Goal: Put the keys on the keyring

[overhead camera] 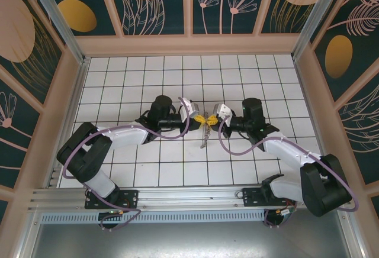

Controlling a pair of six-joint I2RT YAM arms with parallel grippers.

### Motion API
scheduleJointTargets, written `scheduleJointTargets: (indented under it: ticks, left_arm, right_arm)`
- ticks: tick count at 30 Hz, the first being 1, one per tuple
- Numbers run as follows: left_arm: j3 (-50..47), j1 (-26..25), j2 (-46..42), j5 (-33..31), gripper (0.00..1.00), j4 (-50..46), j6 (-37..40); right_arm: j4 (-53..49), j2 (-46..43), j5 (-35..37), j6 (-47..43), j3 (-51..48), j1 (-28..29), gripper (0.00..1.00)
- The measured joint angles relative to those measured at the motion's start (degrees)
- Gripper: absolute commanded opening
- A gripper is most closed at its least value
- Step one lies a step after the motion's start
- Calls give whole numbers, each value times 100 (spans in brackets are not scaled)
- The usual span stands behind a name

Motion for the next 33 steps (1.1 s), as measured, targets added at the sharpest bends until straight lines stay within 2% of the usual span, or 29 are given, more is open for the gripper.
scheduleJointTargets:
  ticks: [2, 6, 11, 12, 14, 21, 33]
  left_arm:
    - [-4, 13, 0, -20, 1, 20, 0]
    - [9, 11, 0, -96, 10, -92, 107]
    - [219, -15, -9, -271, 17, -658, 466]
    - [278, -15, -17, -319, 23, -789, 549]
    - [376, -15, -48, -400, 28, -1003, 693]
    - [732, -15, -111, -597, 30, -1624, 986]
    - [890, -20, -111, -483, 32, -2127, 1644]
  right_arm:
    - [0, -13, -15, 33, 0, -4, 0]
    - [-74, -13, 26, 22, 2, 7, 0]
    - [-446, -13, 216, -120, 87, 61, 0]
    - [-511, -13, 267, -149, 114, 63, 0]
    - [-621, -13, 343, -195, 164, 76, 0]
    - [-815, -13, 461, -350, 201, 105, 0]
    - [-833, -7, 457, -428, 249, 114, 0]
